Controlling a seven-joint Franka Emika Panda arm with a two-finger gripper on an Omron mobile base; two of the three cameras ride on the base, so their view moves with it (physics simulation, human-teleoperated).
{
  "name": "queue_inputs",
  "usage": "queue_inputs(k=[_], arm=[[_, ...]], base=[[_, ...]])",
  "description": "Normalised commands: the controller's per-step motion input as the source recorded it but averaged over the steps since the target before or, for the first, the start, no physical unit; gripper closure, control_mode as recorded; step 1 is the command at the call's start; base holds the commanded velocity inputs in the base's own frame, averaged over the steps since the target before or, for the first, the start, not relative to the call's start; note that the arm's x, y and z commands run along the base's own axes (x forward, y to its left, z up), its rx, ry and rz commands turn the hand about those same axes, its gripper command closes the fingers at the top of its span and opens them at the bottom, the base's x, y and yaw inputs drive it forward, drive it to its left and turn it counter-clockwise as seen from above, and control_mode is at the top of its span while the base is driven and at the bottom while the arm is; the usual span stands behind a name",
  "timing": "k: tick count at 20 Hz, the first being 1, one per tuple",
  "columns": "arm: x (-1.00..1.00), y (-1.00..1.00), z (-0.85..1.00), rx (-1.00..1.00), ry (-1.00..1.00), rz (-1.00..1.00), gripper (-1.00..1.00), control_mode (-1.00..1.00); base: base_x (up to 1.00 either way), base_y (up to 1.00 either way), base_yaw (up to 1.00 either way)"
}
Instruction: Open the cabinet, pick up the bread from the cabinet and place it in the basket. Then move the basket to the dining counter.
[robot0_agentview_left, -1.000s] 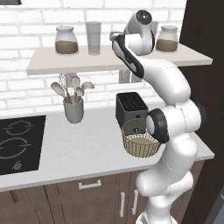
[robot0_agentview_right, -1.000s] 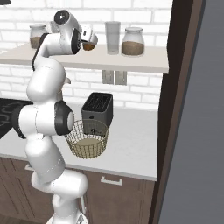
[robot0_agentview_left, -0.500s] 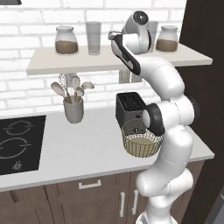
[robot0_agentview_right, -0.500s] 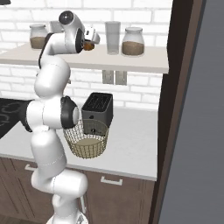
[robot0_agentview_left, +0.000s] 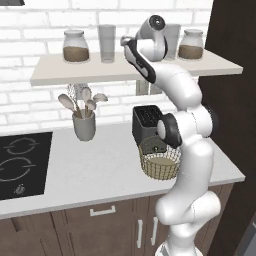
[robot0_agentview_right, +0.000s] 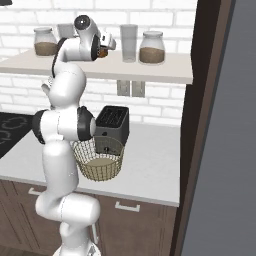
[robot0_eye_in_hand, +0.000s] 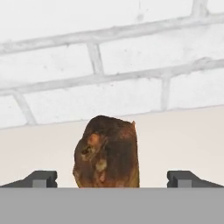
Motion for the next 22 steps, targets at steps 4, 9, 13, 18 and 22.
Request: queue_inputs(k=[4,9,13,18,22], arm=[[0.3,0.04,-0.01,0.0,0.0,0.09,-1.0,-1.0],[0.13,0.0,-0.03,0.0,0.0,0.06,-1.0,-1.0],[0.2,0.05,-0.13,-0.01,0.01,0.03,-1.0,-1.0],[0.08,0.09,-0.26,-0.03,0.0,0.03,1.0,-1.0],[0.0,0.06,0.0,-0.01,0.0,0.01,1.0,-1.0]], base=[[0.0,0.0,0.0],[0.0,0.0,0.0],[0.0,0.0,0.0],[0.0,0.0,0.0],[0.0,0.0,0.0]])
